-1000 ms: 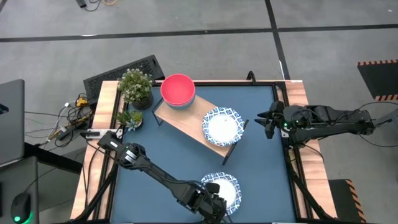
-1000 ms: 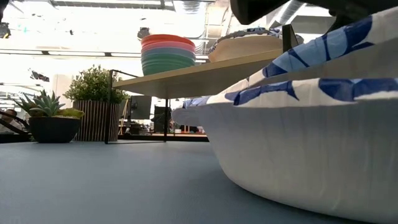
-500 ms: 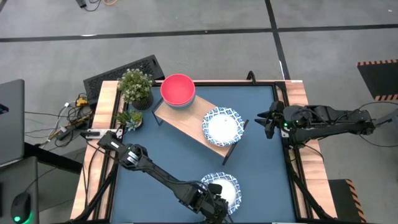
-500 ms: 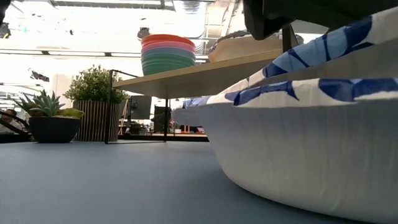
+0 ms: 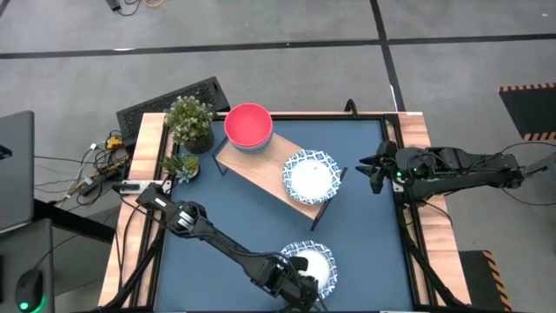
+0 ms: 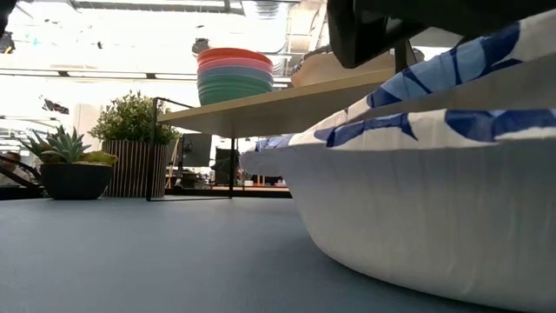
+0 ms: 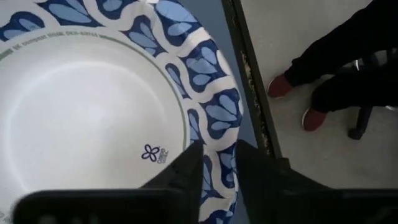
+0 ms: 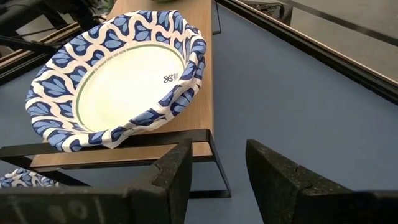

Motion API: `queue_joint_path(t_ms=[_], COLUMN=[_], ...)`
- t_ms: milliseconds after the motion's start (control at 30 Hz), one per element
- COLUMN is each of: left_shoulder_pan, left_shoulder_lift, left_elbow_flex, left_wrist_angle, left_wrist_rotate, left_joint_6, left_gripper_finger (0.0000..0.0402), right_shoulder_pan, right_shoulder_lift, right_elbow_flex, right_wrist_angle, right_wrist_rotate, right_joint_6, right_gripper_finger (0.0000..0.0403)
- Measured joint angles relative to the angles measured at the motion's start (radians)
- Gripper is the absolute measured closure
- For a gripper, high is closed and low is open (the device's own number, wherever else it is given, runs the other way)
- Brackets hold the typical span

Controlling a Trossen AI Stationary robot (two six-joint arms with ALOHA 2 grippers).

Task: Place and stack bowls onto a shelf
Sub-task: Stack the top white bowl on top of the white bowls on the shelf

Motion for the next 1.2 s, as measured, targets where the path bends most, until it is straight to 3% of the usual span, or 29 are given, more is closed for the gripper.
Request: queue_joint_path(t_ms=[233, 433, 767, 1067, 1200], left_shoulder_pan=[0.004, 0.004, 0.004, 0.007, 0.007], left_shoulder_lift=[0.0, -0.003, -0.01, -0.101, -0.157], left_elbow_flex=[0.0, 0.0, 0.123, 0.122, 0.122], left_wrist_angle=[0.001, 0.002, -0.124, -0.14, -0.145], left_wrist_rotate=[0.001, -0.001, -0.015, 0.077, 0.071], left_joint_6=[-0.034, -0.079, -0.106, -0.158, -0.175], left_gripper_finger=[0.0396, 0.04, 0.0401, 0.0401, 0.0401], right_shoulder_pan=[0.0, 0.0, 0.0, 0.0, 0.0], right_shoulder_lift=[0.0, 0.0, 0.0, 0.0, 0.0], right_elbow_flex=[0.0, 0.0, 0.0, 0.0, 0.0], right_wrist_angle=[0.0, 0.0, 0.0, -0.001, 0.0], right_wrist_rotate=[0.0, 0.0, -0.002, -0.004, -0.006], right_joint_6=[0.0, 0.0, 0.0, 0.001, 0.0], right_gripper_finger=[0.0226, 0.0226, 0.0226, 0.0226, 0.0226])
